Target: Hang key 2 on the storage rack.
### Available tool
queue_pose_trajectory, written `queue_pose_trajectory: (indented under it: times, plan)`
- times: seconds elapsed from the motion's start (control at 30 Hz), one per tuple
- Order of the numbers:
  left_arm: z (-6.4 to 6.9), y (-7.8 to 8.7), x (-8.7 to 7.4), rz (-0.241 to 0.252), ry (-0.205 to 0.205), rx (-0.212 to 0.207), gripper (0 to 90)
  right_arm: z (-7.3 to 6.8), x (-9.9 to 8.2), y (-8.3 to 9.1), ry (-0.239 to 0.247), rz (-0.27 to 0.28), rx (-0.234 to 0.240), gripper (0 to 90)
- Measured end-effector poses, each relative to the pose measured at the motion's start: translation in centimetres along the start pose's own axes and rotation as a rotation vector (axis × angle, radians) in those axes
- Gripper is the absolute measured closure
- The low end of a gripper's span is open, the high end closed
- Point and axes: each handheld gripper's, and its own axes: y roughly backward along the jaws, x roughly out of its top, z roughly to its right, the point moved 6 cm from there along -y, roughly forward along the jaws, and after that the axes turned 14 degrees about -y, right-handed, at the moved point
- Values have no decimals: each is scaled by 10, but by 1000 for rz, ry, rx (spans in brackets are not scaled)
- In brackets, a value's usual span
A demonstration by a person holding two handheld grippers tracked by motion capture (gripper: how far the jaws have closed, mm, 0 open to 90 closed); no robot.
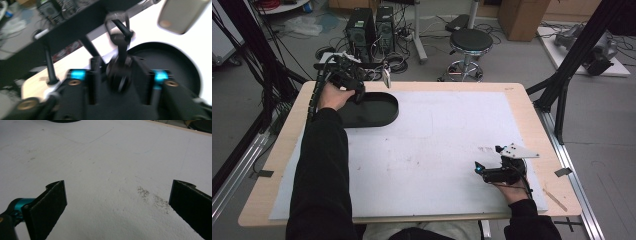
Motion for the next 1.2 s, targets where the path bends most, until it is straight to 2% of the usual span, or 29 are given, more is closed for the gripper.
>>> queue_pose_trajectory:
  times: [0.17,0.27,0.43,0.47,0.5,0.53,0.6,0.67,0.8,1.2]
  plan:
    - [2,6,1,38,16,-40,352,1,2,2,-15,16,-8,8]
    - [4,11,5,87,15,-51,274,1,2,2,-14,16,-11,8]
    - [7,17,7,121,-5,-81,166,1,2,2,-16,15,-14,8]
    - [8,17,7,128,10,-102,134,1,2,2,-18,15,-15,8]
    - [9,18,7,129,37,-150,111,1,2,2,-17,13,-15,8]
    - [11,18,7,127,47,-181,90,1,2,2,-18,15,-15,8]
    - [12,17,5,111,47,-205,26,1,2,2,-21,15,-16,8]
    - [14,18,4,121,45,-234,17,2,2,2,-18,17,-18,8]
    - [16,24,-1,178,67,-232,17,2,3,3,-16,21,-20,8]
    - [23,32,-42,186,114,-247,17,2,2,2,-16,12,-25,8]
